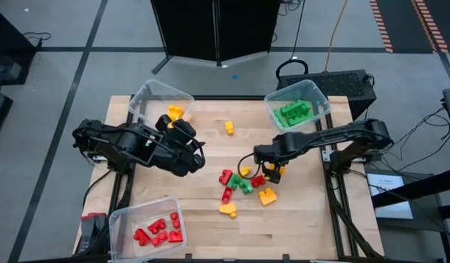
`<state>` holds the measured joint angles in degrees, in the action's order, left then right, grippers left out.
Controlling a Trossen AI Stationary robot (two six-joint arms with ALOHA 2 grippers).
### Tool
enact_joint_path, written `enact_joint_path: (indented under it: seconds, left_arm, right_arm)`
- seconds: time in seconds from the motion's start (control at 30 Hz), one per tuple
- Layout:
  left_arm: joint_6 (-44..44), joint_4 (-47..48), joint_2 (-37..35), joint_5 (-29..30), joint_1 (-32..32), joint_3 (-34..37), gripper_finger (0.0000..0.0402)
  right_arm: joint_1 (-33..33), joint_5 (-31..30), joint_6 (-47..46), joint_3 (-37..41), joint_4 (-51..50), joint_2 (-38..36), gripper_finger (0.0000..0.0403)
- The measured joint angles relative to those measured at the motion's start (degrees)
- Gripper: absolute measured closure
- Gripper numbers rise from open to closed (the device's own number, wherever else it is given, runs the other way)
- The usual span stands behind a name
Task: Sort blocks
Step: Put the yellow game piece into the top left transparent bin
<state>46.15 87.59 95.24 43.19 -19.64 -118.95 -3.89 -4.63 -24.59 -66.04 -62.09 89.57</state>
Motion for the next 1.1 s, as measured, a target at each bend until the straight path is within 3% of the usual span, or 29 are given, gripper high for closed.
enact_joint_path:
  seconds: [0.2, 0.5, 0.67, 0.83, 1.1]
  left_arm:
    - [-0.1, 0.2, 0.0, -1.7, 0.0, 0.1, 0.0294]
    - [-1.8, 0.4, 0.0, -1.6, 0.0, 0.1, 0.0294]
    - [-1.9, 0.4, 0.0, -1.0, 0.6, 0.1, 0.0294]
    - [-1.9, 0.4, 0.0, -0.7, 1.0, 0.1, 0.0294]
    - [-1.6, 0.4, 0.0, -0.7, 0.9, 0.1, 0.0294]
  right_arm:
    - [0.0, 0.1, -0.7, 2.1, 2.8, 2.9, 0.0041]
    - [0.1, 2.7, -2.4, 14.5, 10.7, 2.0, 0.0050]
    - [0.0, 3.3, -3.5, 18.3, 13.7, 1.9, 0.0128]
    - [-0.1, 2.5, -4.5, 19.4, 15.3, 1.9, 0.0279]
    - [0.0, 2.0, -4.8, 19.3, 15.4, 1.8, 0.0286]
